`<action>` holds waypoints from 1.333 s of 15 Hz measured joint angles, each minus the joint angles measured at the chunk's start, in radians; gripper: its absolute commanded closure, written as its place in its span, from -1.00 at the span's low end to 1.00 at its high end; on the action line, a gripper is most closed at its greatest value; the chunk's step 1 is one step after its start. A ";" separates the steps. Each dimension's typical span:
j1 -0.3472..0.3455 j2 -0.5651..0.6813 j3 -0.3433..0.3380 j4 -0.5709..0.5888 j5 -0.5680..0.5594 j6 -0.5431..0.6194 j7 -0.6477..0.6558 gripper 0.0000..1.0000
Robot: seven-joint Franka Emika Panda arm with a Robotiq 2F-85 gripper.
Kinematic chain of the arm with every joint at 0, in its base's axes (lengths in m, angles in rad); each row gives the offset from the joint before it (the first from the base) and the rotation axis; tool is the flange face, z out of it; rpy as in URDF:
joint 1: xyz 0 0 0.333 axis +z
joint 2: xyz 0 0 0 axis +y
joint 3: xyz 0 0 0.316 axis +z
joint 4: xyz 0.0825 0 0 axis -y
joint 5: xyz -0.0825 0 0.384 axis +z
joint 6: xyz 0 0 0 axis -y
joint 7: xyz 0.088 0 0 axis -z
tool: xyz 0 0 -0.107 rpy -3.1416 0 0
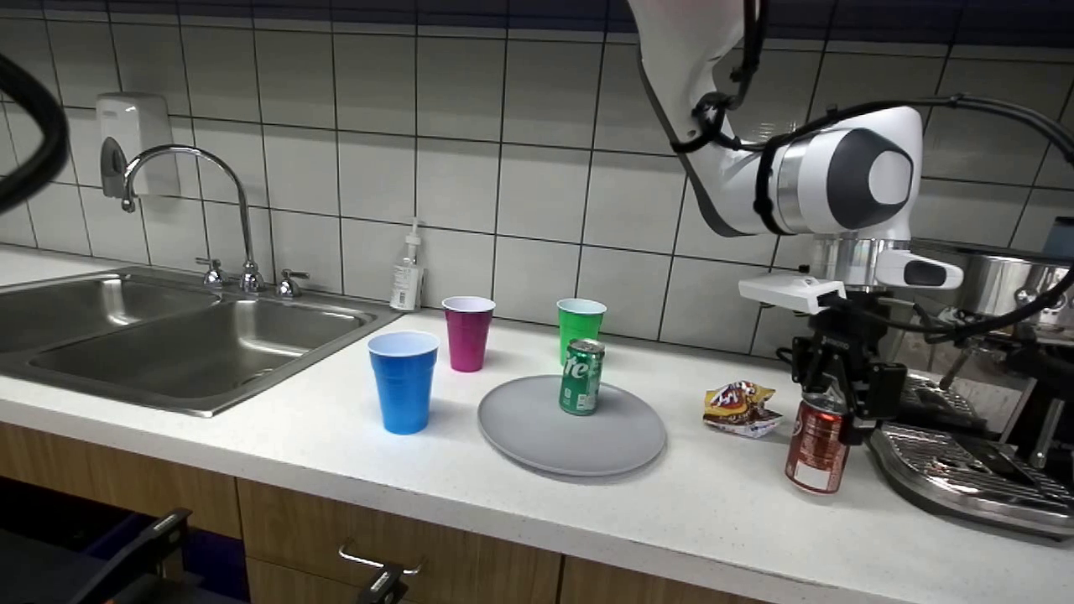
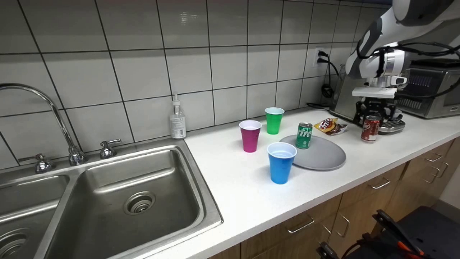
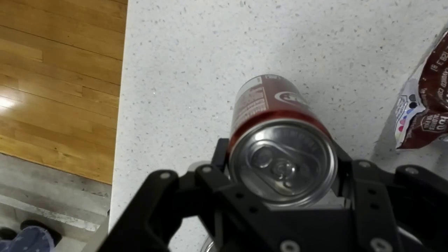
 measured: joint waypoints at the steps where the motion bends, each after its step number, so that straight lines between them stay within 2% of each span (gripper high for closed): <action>1: -0.003 0.010 0.000 0.016 0.000 -0.007 0.000 -0.94; 3: -0.007 0.024 0.000 0.044 0.000 -0.025 0.000 -1.00; 12: -0.015 0.006 0.000 0.087 0.000 -0.056 0.000 -1.00; 16: -0.002 -0.065 0.000 0.034 0.000 -0.057 -0.008 -1.00; 20: 0.033 -0.173 0.000 -0.079 -0.002 -0.056 -0.025 -1.00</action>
